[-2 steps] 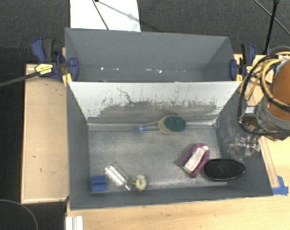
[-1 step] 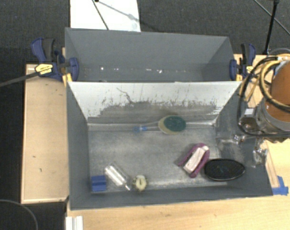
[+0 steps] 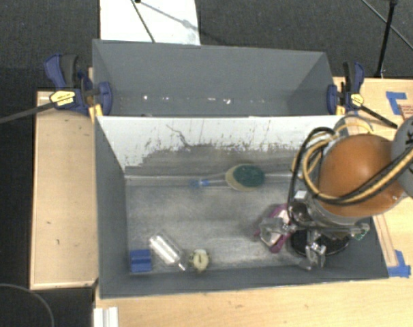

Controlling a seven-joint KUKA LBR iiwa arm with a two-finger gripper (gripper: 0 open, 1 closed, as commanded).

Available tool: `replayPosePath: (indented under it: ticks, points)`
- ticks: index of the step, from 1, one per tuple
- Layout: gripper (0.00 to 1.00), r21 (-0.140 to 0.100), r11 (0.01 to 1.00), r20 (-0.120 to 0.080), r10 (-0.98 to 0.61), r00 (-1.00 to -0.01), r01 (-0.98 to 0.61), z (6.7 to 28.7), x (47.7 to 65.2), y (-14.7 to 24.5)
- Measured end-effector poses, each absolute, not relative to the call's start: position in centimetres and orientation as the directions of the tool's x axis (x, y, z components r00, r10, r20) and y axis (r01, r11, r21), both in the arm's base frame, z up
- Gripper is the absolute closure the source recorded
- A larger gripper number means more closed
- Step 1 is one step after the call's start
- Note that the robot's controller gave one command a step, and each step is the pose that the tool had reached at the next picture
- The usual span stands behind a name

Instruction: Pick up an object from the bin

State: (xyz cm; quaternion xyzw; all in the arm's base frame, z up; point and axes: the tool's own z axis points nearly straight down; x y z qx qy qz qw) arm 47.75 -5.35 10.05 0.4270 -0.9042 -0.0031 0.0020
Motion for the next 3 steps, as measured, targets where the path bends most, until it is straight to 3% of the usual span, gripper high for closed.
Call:
replayPosePath:
  ticks: [1, 2, 3]
  points:
    - [0.00, -0.005, 0.620, 0.000, -0.784, -0.620, -0.784, 9.4, 50.7, -12.5]
    - [0.00, 0.024, 0.593, -0.013, -0.805, -0.593, -0.805, 7.2, 56.9, -13.5]
    - [1.00, 0.014, 0.595, -0.015, -0.804, -0.595, -0.804, 7.5, 57.0, -13.6]
